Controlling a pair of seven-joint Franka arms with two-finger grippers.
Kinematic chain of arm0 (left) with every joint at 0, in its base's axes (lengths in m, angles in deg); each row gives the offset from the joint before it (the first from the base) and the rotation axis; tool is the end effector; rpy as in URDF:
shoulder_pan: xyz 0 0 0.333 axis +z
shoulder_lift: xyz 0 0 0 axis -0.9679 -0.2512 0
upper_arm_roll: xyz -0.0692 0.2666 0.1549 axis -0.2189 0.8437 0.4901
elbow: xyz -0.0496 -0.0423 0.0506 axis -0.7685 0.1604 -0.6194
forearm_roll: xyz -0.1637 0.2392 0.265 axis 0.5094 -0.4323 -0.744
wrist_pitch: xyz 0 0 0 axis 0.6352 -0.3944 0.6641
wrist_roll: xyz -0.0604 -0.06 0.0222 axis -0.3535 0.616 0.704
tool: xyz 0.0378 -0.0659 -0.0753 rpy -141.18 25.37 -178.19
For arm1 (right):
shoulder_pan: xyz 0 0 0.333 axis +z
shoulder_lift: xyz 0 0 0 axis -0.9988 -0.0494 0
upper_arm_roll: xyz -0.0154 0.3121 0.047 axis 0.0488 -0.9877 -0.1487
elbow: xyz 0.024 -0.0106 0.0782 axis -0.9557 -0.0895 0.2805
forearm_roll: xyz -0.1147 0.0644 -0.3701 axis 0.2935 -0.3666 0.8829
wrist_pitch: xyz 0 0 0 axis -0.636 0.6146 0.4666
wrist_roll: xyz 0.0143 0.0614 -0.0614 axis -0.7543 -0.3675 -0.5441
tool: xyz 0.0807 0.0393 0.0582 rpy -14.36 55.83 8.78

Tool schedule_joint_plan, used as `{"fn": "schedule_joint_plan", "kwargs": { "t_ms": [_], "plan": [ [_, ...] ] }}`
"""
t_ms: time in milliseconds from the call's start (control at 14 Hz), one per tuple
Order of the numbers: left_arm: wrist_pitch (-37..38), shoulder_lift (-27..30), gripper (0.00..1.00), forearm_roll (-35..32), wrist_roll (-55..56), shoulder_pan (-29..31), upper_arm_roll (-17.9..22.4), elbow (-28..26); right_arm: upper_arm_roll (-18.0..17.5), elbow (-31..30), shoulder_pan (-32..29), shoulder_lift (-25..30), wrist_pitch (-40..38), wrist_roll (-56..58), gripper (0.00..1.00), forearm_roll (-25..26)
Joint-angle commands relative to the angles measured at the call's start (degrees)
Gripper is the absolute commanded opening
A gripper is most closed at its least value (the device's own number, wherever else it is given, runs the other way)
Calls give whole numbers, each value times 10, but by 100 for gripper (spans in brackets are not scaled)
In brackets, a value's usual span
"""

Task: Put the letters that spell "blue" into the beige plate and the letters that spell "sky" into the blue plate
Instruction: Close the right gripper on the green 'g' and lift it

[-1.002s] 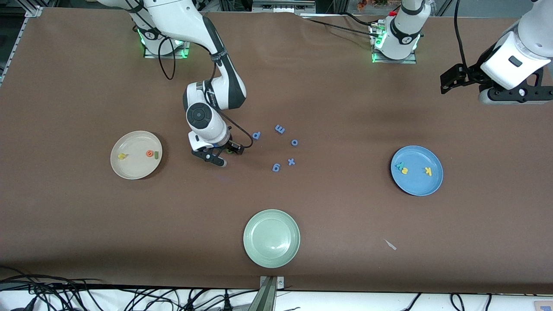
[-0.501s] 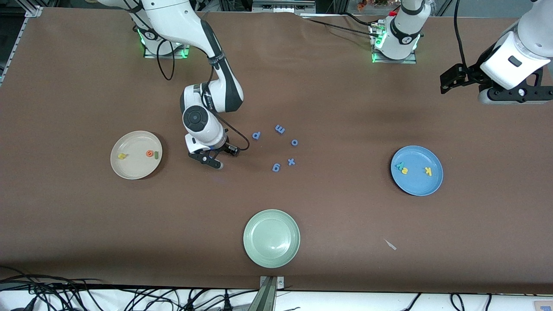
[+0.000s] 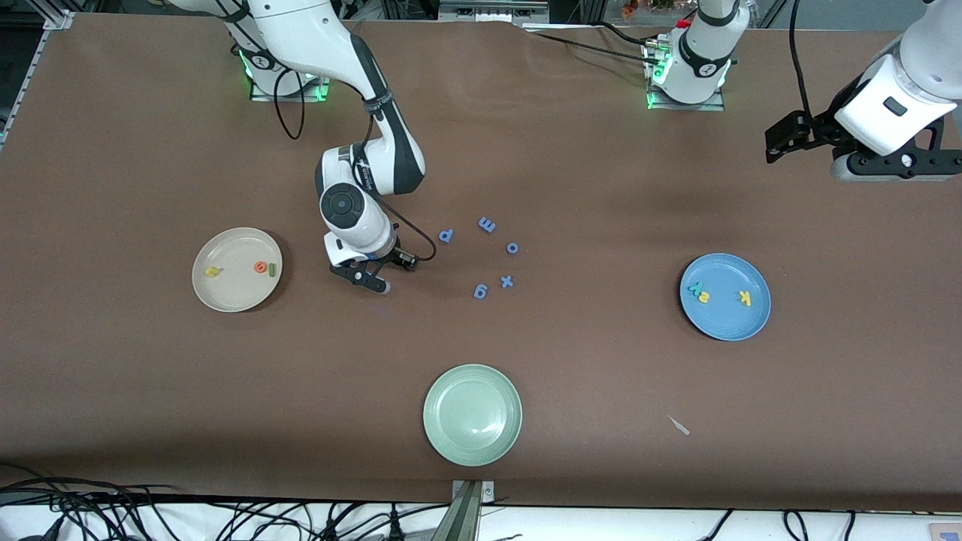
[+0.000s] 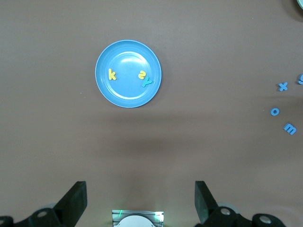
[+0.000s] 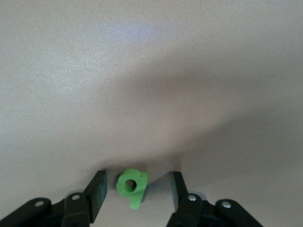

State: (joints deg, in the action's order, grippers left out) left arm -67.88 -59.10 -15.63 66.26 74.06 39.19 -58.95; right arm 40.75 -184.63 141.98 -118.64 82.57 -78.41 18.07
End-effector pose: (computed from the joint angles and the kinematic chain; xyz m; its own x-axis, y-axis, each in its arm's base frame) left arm 0.5253 -0.0699 0.6140 0.9897 0.0173 -0.1418 0.0142 -0.9996 -0.0227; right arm 0.5292 0.3259 0.1763 0.9196 -0.3846 -0.0804 -0.3871 -0.9219 -0.0167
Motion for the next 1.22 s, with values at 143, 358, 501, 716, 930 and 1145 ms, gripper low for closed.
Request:
{"fn": "schedule_joint_plan", "kwargs": {
  "t_ms": [143,358,501,716,930,1145],
  "plan": [
    [13,-7,100,8,3,3,-3,16,-4,9,-1,-7,3,11,62,-14],
    [13,-7,100,8,3,3,-3,17,-4,9,0,-7,3,11,54,-14],
    [13,-6,100,8,3,3,-4,17,-5,9,0,-7,3,11,44,-14],
    [13,-7,100,8,4,3,-4,17,-5,9,1,-11,10,11,23,-13],
    [14,-6,100,8,4,3,-4,17,-5,10,1,-11,11,12,9,-13],
    [16,-7,100,8,4,3,-4,17,-4,44,-1,-8,-23,17,2,-13]
  ]
}}
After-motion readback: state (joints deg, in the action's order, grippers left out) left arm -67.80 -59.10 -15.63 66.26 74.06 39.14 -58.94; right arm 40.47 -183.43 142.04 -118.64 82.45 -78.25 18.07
